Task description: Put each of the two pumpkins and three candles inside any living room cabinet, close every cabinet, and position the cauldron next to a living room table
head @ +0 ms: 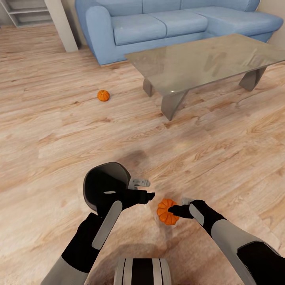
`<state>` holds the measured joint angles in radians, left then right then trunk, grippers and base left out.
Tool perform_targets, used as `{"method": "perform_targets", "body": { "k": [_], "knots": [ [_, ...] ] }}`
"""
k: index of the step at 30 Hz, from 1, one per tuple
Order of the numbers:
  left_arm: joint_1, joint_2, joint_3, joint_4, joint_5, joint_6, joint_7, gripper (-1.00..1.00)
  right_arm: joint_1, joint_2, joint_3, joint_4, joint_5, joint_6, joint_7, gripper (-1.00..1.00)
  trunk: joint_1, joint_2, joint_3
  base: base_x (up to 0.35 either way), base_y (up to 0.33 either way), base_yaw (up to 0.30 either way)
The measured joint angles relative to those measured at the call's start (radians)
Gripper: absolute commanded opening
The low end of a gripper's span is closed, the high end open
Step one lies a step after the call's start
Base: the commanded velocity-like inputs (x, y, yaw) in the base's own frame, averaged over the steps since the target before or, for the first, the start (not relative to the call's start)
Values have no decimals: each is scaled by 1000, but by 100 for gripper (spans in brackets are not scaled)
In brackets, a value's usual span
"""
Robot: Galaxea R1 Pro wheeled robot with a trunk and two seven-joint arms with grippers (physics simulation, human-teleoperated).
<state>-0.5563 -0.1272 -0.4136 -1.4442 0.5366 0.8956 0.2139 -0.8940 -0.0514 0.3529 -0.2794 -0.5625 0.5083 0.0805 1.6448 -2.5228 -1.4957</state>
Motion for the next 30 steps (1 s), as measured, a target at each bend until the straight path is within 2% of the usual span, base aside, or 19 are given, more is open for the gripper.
{"method": "perform_targets", "body": {
  "k": [2,4,13,19,22,30],
  "knots": [
    [0,0,0,0,0,0,0,100,0,0,0,0,-5,0,0,100,1,0,-8,0,0,0],
    [0,0,0,0,0,0,0,100,-1,1,-2,-4,-39,2,5,100,1,-1,-15,0,0,0],
    [0,0,0,0,0,-1,0,100,-1,1,0,-17,-38,1,5,100,2,-1,-19,0,0,0],
    [0,0,0,0,-1,-1,0,100,-1,1,1,-2,-32,-1,24,100,2,-1,-19,0,0,0],
    [0,0,0,0,-1,0,0,100,0,0,4,0,5,-17,60,100,2,-1,-19,0,0,0],
    [0,0,0,-1,-1,-1,0,100,0,0,10,1,10,-54,93,100,2,-1,-19,0,0,0]
  ]
}}
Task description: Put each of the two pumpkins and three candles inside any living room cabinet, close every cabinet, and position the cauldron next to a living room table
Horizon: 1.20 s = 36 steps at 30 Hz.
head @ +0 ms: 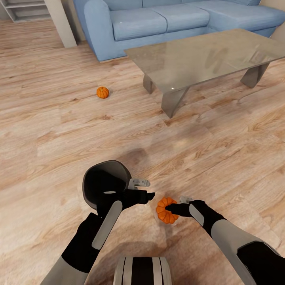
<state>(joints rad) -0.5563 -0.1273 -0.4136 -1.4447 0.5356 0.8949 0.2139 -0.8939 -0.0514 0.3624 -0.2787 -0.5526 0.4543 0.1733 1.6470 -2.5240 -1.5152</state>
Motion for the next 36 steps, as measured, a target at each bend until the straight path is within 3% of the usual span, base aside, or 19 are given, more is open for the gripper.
{"method": "perform_targets", "body": {
  "k": [4,5,36],
  "knots": [
    [0,0,0,0,0,0,0,100,0,0,1,1,0,-2,2,100,0,0,0,0,0,0],
    [0,0,0,0,0,0,0,100,0,0,1,1,0,-2,2,-100,0,0,0,0,0,0],
    [0,0,0,-1,0,0,0,100,0,-1,1,1,0,-3,2,-100,0,0,0,0,0,0]
  ]
}}
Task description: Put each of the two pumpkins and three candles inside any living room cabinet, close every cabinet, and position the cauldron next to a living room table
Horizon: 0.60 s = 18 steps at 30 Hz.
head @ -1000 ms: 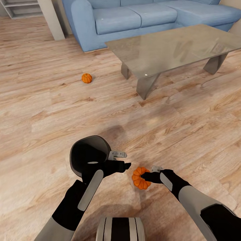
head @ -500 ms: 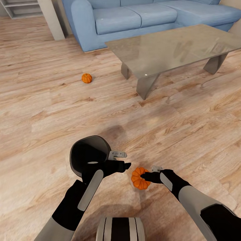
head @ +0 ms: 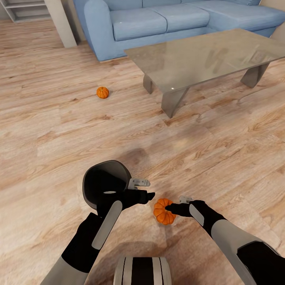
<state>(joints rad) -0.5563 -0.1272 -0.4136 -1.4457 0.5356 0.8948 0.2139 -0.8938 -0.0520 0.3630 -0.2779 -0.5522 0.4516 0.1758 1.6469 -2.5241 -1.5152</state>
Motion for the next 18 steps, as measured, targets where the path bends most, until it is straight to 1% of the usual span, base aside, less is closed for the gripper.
{"method": "perform_targets", "body": {
  "k": [13,18],
  "knots": [
    [0,0,0,0,0,0,0,100,0,0,-1,0,1,0,0,-100,0,0,0,0,0,0],
    [0,0,0,0,0,0,0,100,0,0,-2,0,-2,0,-1,-100,-2,1,19,0,0,0]
  ]
}}
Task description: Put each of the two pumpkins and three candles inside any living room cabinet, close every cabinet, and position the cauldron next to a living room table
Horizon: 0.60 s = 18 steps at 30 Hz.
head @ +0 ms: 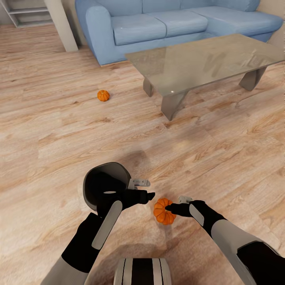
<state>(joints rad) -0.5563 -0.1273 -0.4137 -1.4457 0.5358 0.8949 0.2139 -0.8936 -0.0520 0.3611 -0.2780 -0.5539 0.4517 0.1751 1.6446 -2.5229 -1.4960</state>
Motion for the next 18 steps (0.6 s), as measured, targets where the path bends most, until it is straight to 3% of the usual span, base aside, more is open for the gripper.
{"method": "perform_targets", "body": {
  "k": [18],
  "knots": [
    [0,-18,-3,8,2,19,-3,100,1,-1,-5,0,-3,0,-6,-100,-8,4,70,0,0,0]
  ]
}}
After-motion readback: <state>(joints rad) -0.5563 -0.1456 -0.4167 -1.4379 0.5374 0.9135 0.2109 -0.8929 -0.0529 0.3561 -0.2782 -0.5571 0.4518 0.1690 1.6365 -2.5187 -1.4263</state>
